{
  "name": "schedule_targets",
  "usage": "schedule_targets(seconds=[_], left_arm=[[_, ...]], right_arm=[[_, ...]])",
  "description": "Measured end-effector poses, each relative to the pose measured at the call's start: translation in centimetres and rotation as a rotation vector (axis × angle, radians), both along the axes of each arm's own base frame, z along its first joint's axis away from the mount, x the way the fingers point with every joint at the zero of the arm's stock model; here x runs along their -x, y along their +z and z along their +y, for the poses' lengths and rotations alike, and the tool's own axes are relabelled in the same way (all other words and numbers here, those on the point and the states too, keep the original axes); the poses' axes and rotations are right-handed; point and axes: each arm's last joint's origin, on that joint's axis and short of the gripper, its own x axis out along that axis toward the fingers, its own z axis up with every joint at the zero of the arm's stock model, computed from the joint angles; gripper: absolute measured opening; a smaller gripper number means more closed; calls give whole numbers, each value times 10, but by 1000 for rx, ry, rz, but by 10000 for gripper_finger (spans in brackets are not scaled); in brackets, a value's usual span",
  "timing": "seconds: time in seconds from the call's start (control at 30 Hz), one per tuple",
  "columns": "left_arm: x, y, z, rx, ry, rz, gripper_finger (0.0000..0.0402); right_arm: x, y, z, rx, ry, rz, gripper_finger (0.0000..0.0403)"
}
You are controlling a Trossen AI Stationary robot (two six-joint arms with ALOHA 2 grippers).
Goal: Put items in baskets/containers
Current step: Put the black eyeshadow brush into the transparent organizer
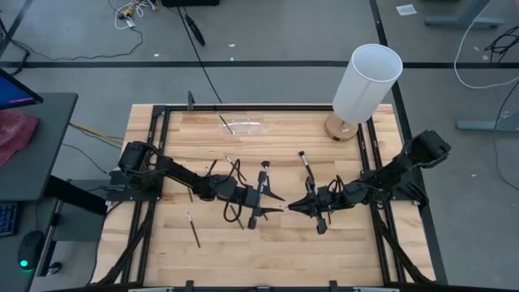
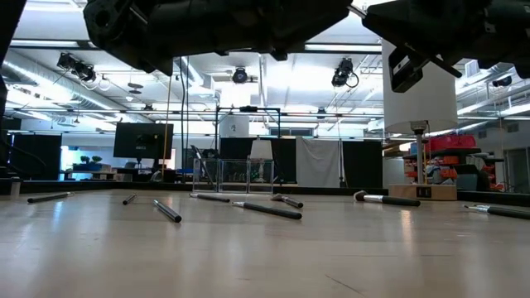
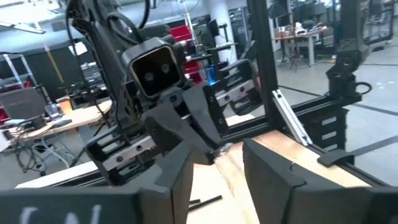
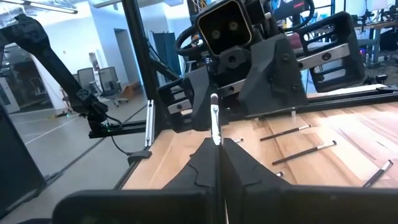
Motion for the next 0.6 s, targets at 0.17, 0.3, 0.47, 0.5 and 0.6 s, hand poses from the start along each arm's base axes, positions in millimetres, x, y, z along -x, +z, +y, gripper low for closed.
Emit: schedule_targets(seconds=[0.17,0.3,0.47,0.5,0.6], left_arm=[[0,-1,0,-3,-4,7,113],[0,-1,0,-2,-3,7,104],[0,-1,0,-2,-2,7,103],[0,-1,0,-1,-2,6,103],[0,-1,0,-1,-2,6,103]], right_arm=[[0,0,0,0,-1,0,6],[0,0,0,-1,-2,0,6],[0,0,0,-2,-2,-2,6],[0,0,0,-3,-2,-3,6],[0,0,0,-3,-3,-3,6]])
